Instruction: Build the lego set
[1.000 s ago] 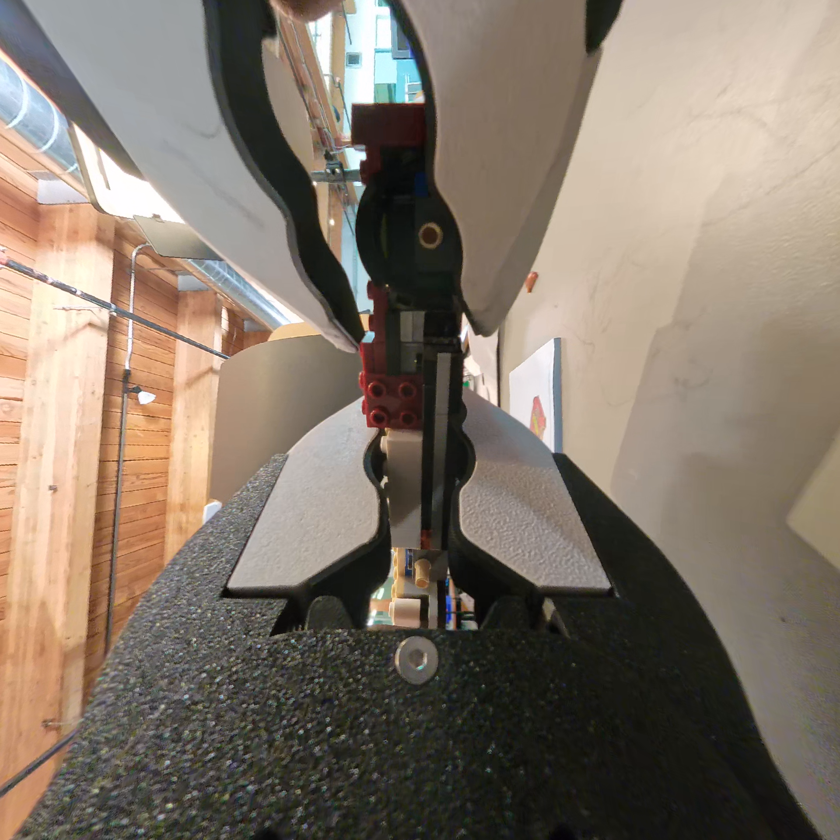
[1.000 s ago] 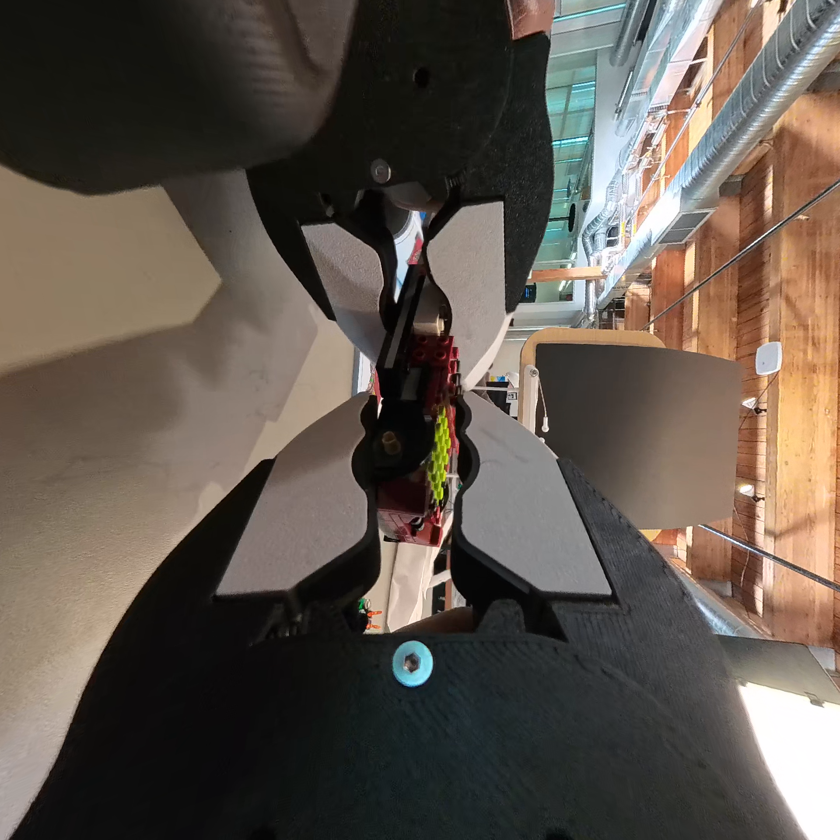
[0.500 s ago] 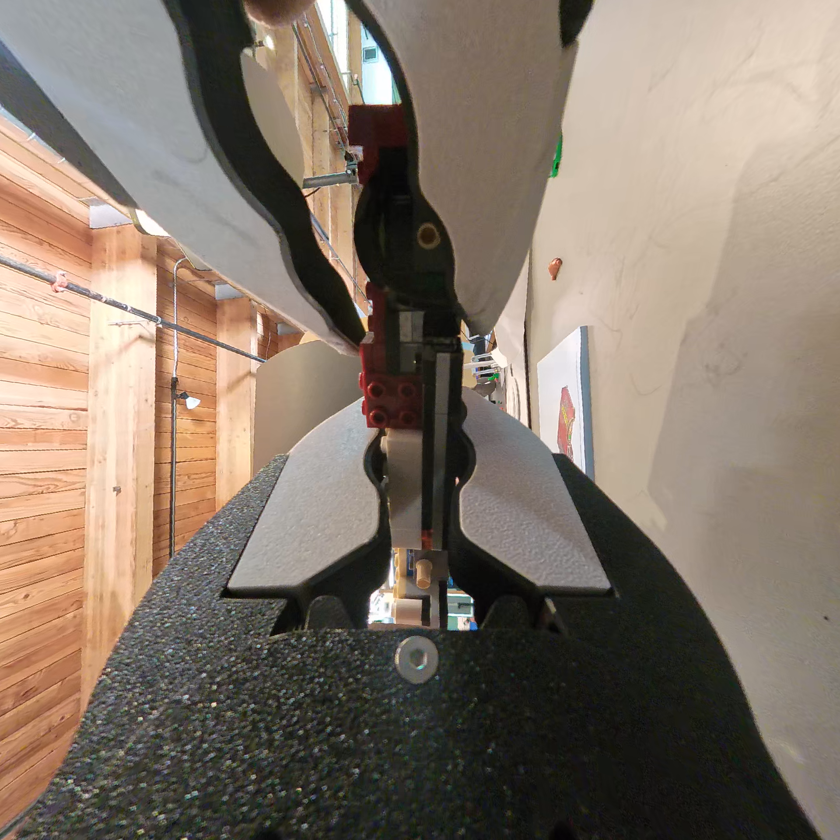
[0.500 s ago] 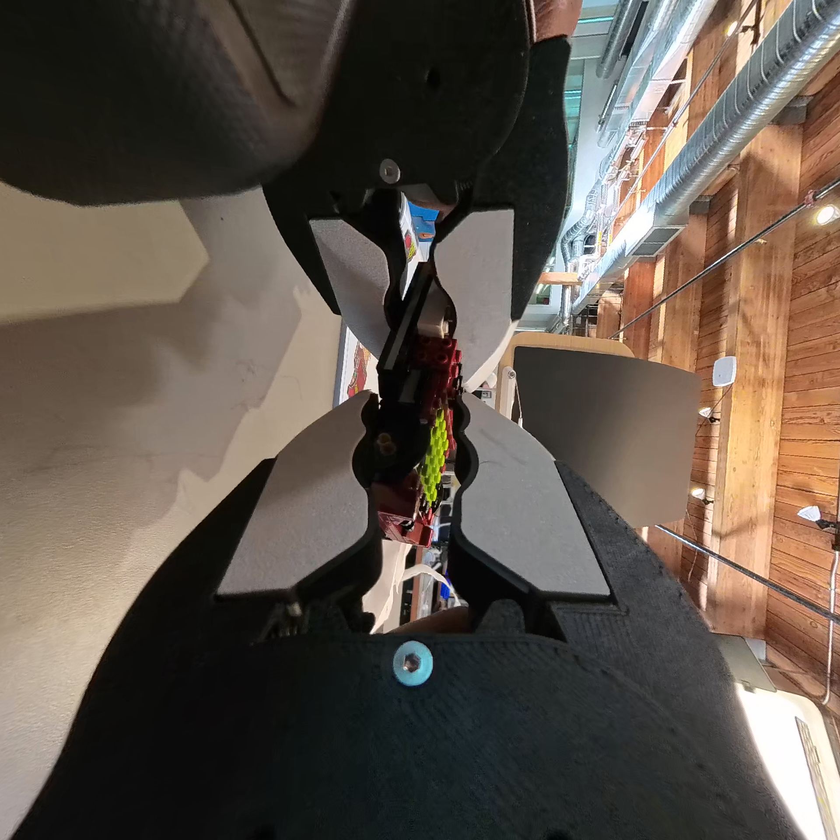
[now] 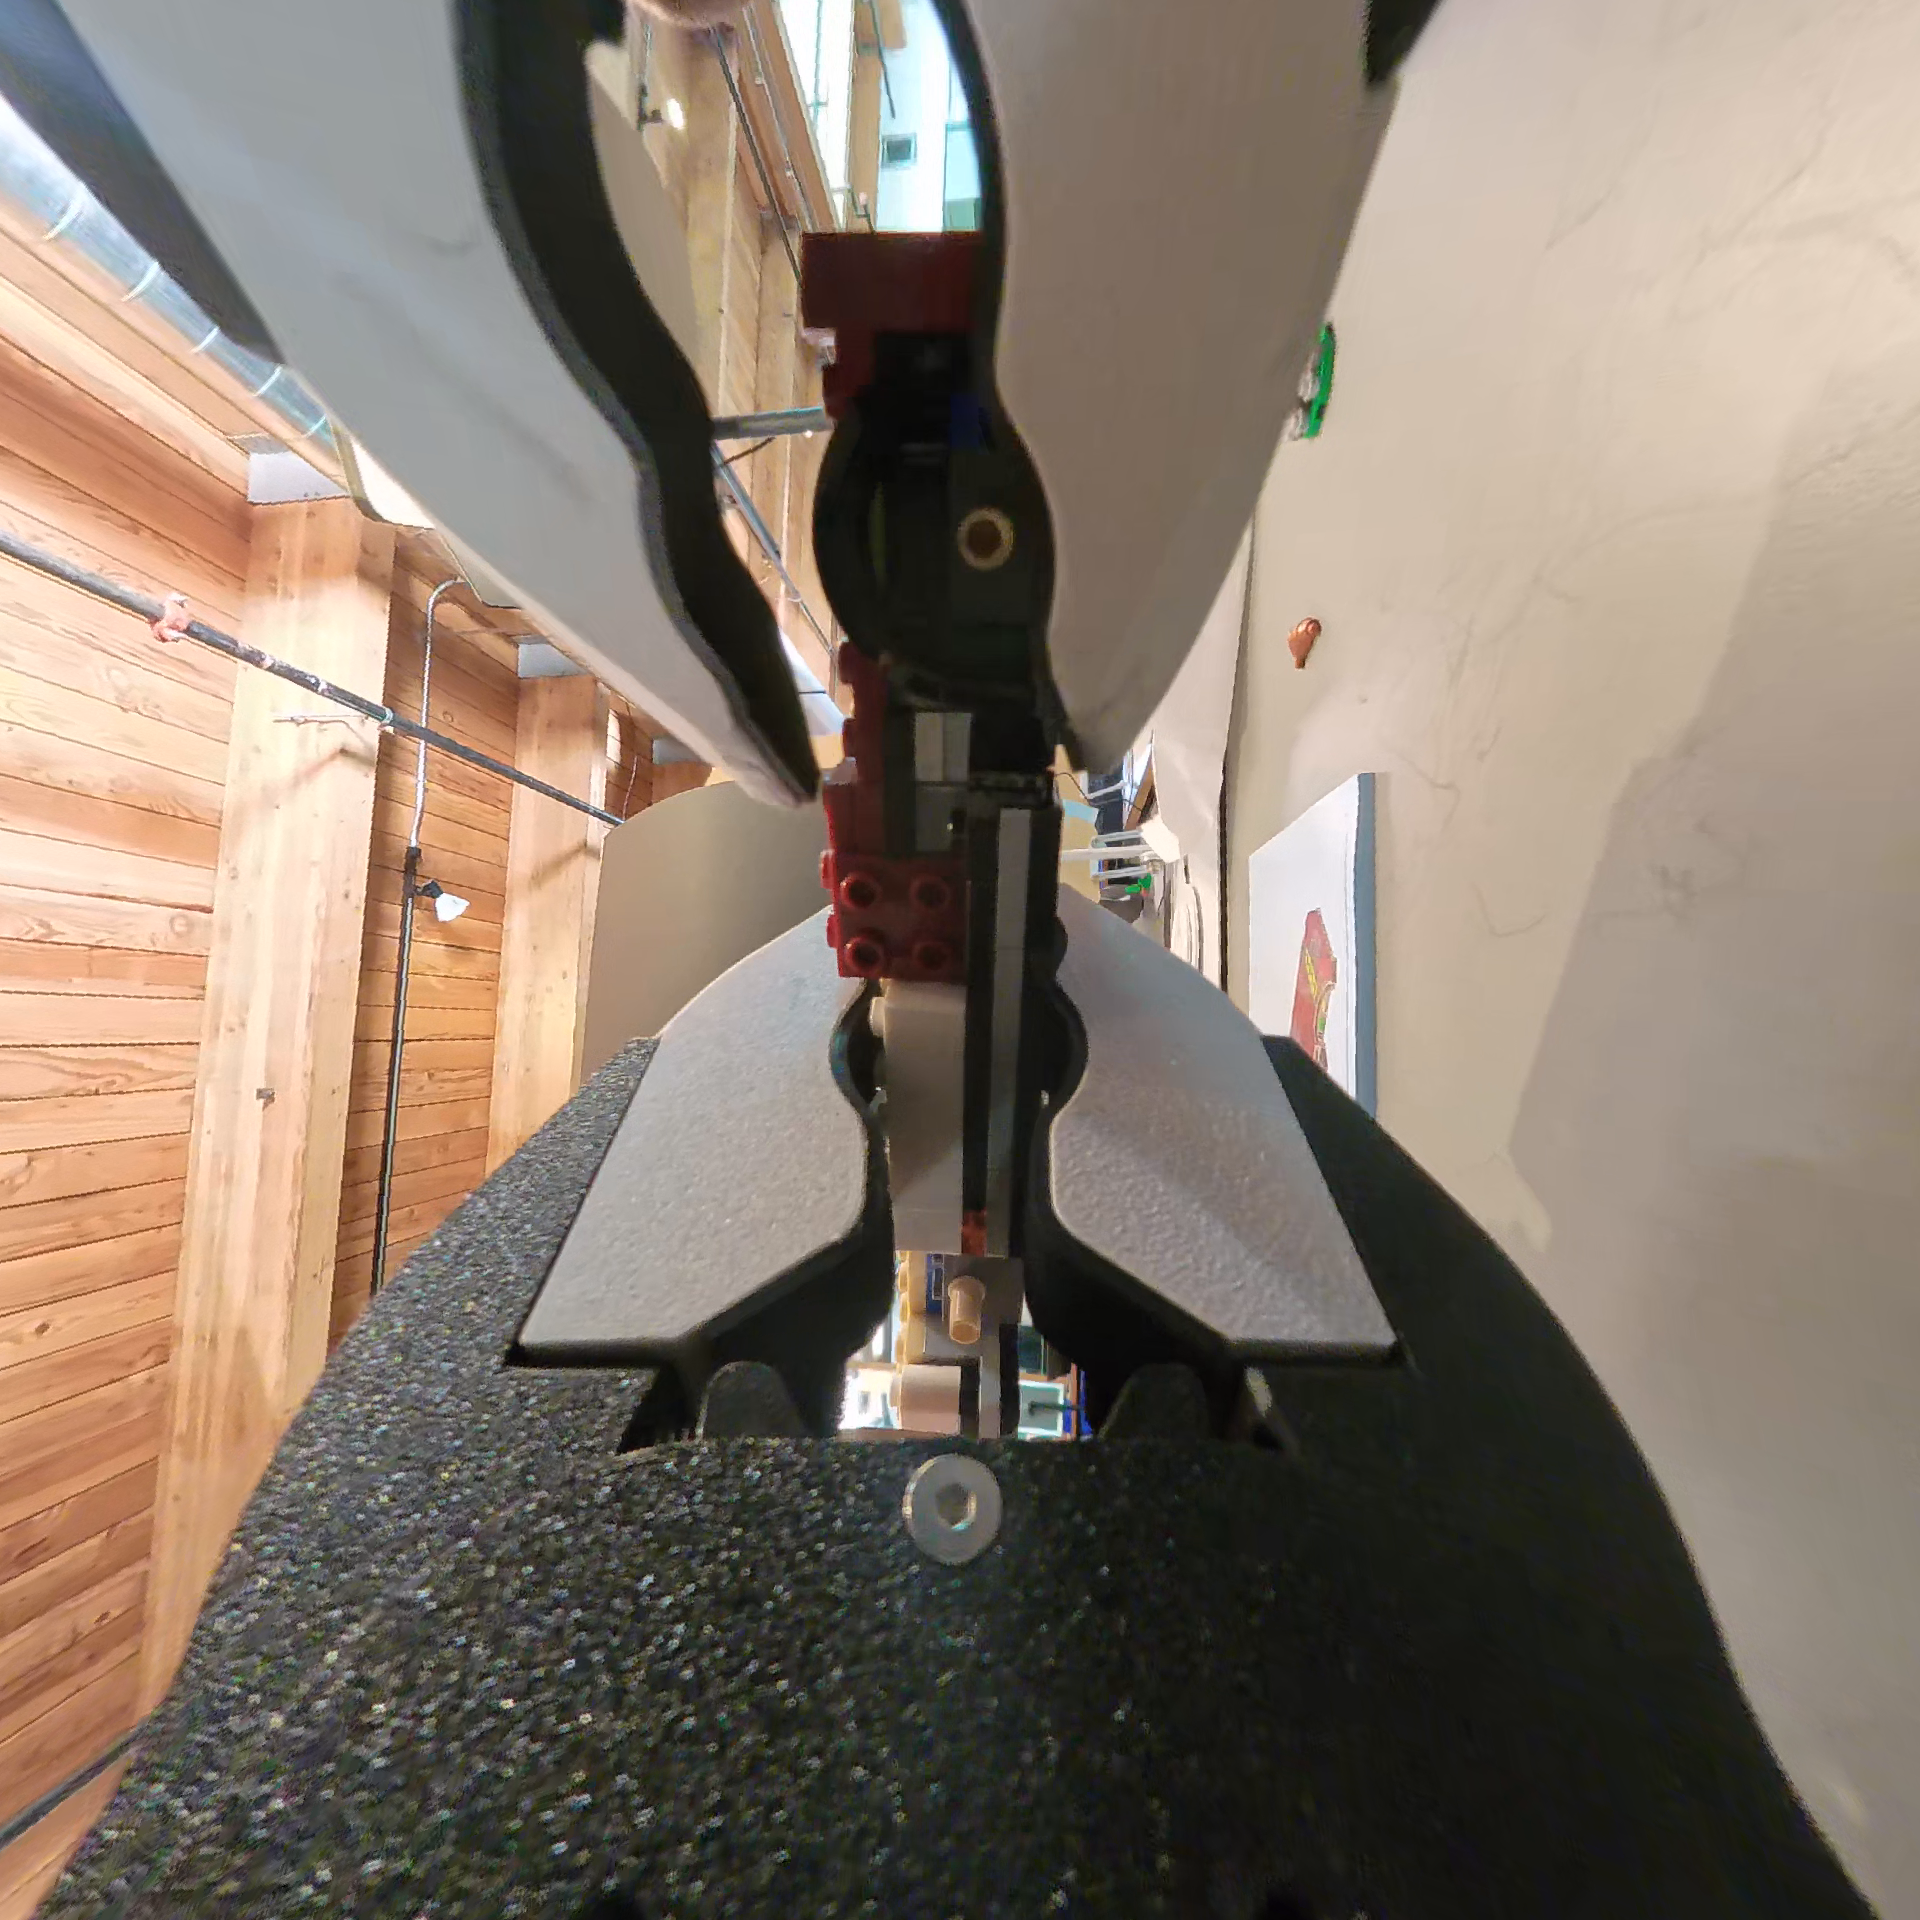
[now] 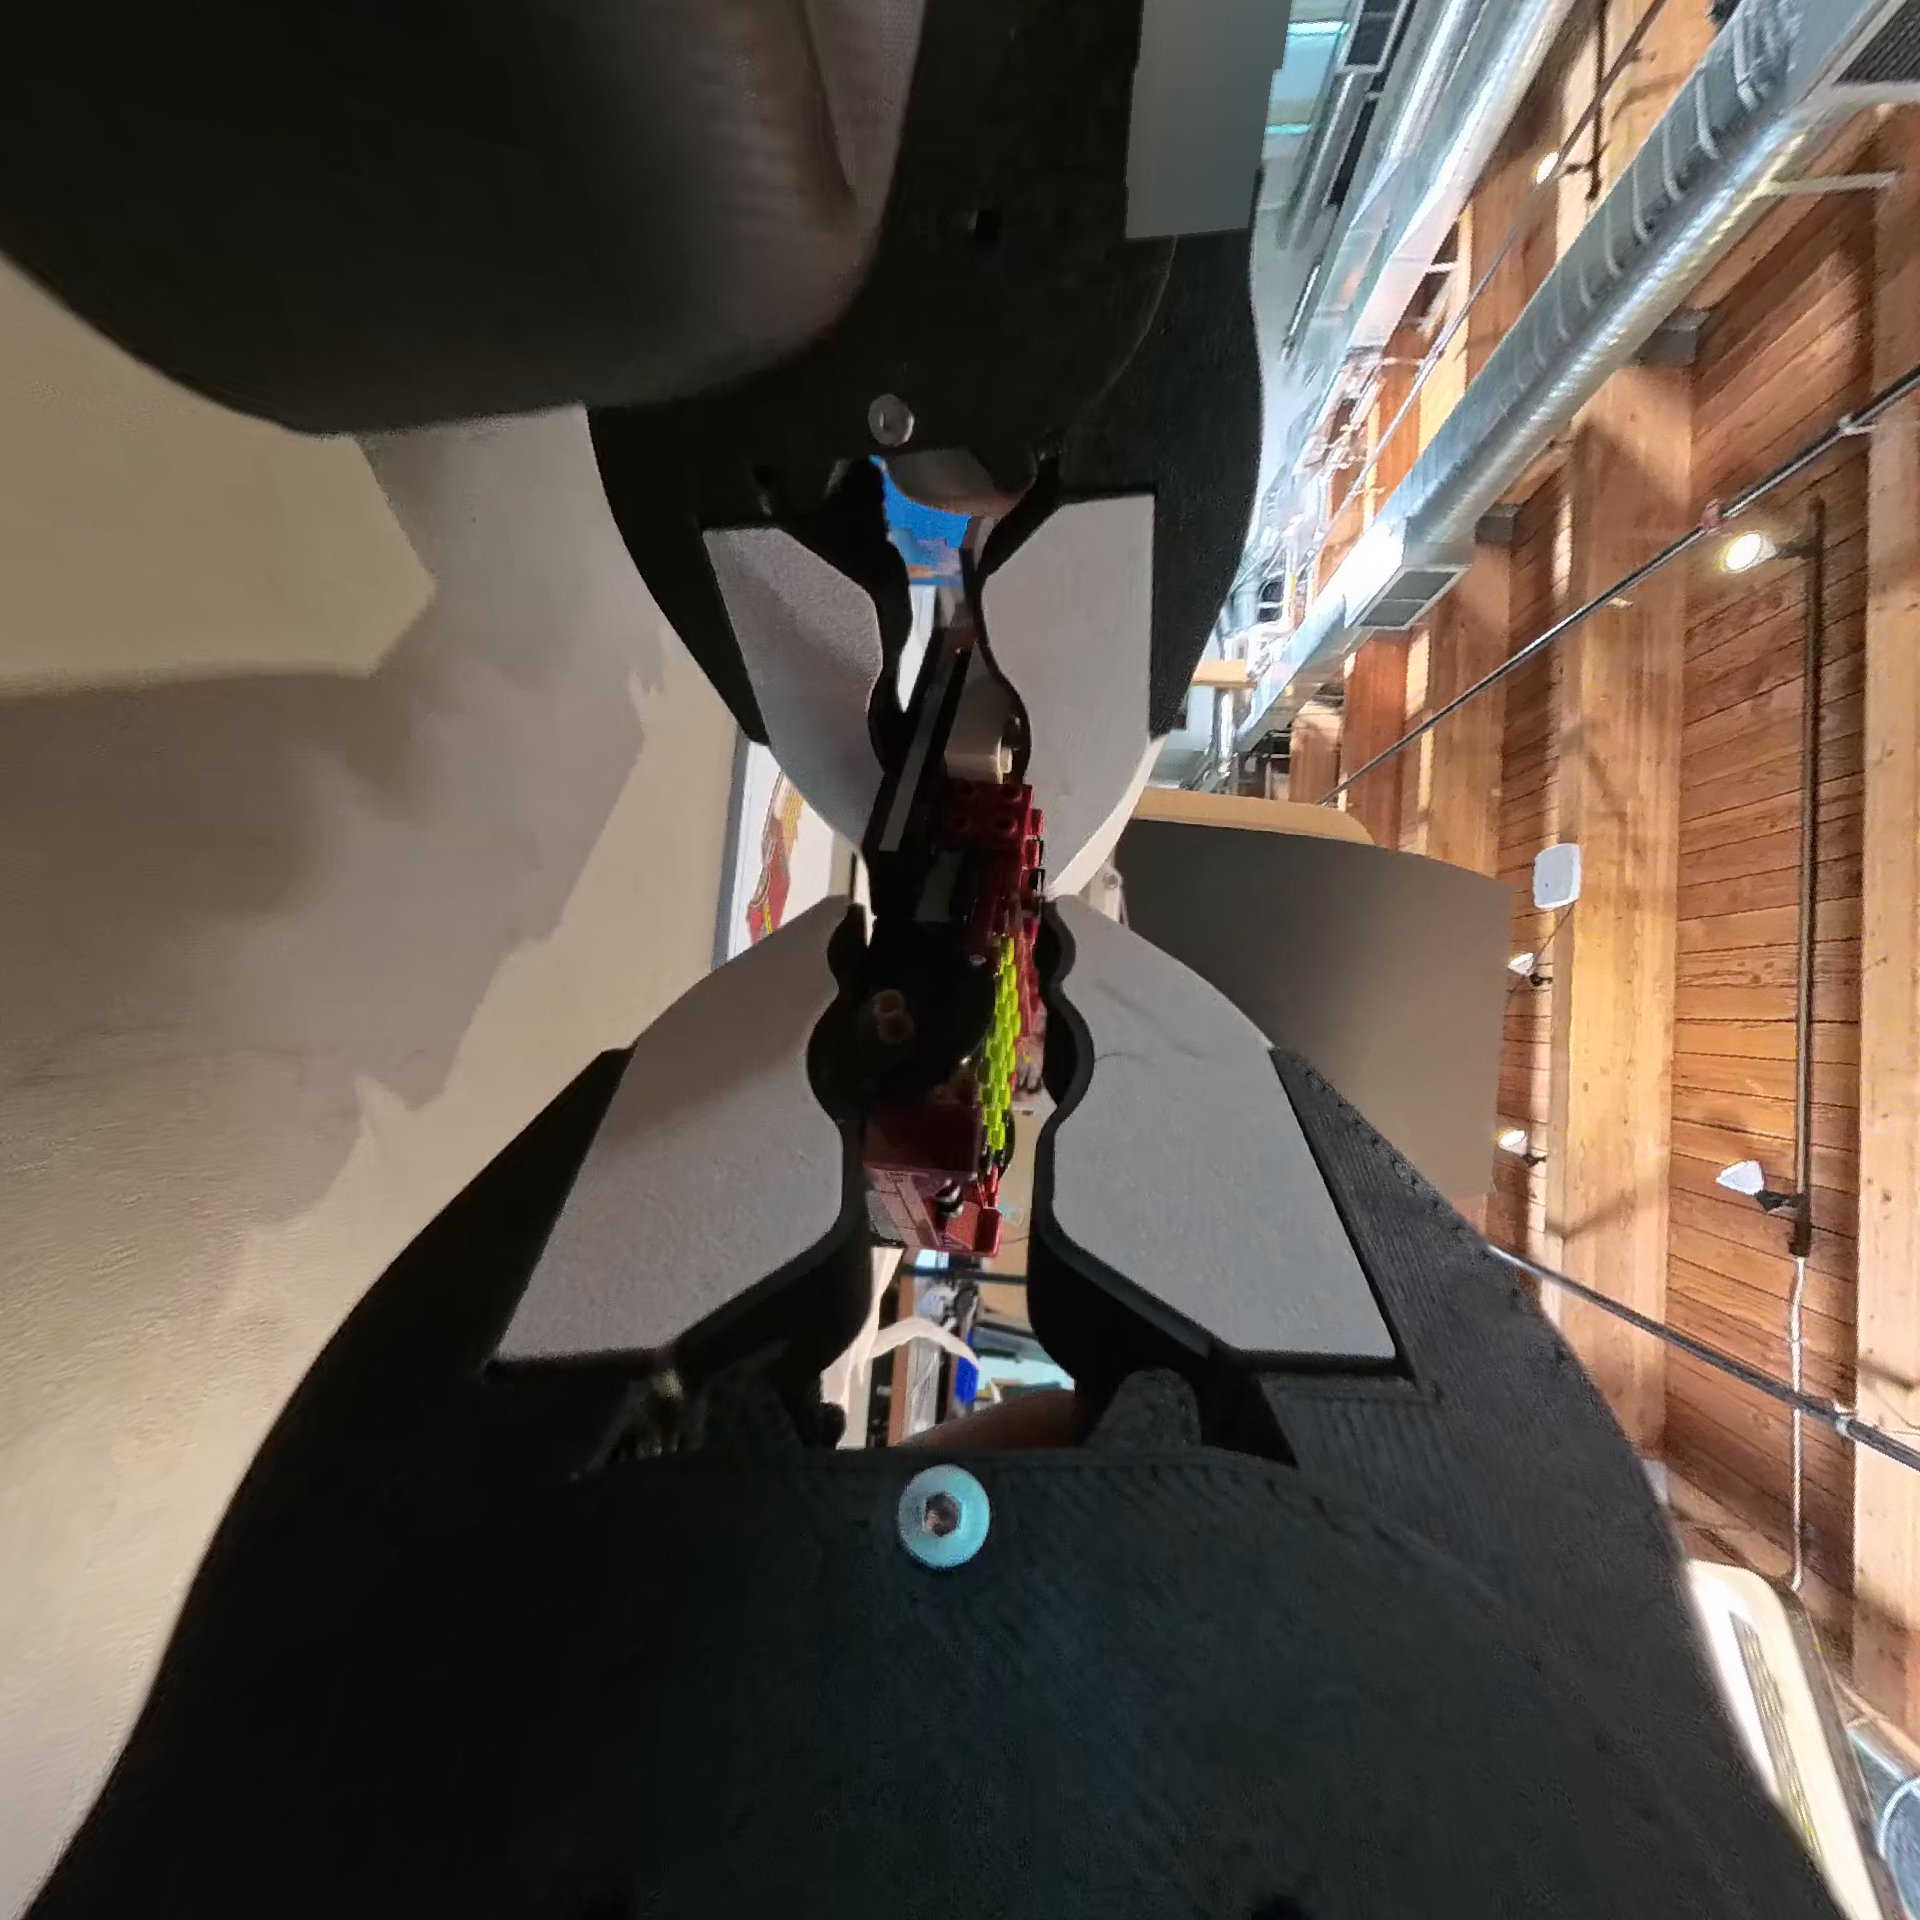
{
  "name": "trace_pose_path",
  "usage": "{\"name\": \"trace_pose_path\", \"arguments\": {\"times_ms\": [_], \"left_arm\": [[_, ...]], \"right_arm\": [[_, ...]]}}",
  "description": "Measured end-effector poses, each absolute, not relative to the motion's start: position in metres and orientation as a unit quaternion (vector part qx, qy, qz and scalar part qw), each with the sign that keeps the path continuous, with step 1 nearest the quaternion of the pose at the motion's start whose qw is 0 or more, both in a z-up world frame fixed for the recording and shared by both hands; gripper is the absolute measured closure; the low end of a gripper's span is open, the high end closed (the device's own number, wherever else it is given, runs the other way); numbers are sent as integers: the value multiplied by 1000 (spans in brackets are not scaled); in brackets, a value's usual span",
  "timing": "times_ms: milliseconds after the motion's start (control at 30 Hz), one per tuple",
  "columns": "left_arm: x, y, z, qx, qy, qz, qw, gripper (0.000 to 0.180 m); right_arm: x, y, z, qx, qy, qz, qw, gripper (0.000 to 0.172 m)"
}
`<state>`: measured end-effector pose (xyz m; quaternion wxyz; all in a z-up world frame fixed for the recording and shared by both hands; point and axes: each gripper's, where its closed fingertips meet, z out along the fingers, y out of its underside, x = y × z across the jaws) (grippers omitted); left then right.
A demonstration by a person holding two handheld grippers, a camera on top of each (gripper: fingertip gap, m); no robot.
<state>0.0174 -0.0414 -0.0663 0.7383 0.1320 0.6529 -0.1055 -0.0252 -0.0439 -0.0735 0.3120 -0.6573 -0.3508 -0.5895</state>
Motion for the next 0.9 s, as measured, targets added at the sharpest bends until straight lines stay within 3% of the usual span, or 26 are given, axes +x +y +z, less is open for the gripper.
{"name": "trace_pose_path", "arguments": {"times_ms": [900], "left_arm": [[19, -41, -74, 141, 666, -91, 727, 155]], "right_arm": [[-25, -40, -82, -660, -363, -581, 308, 144]]}}
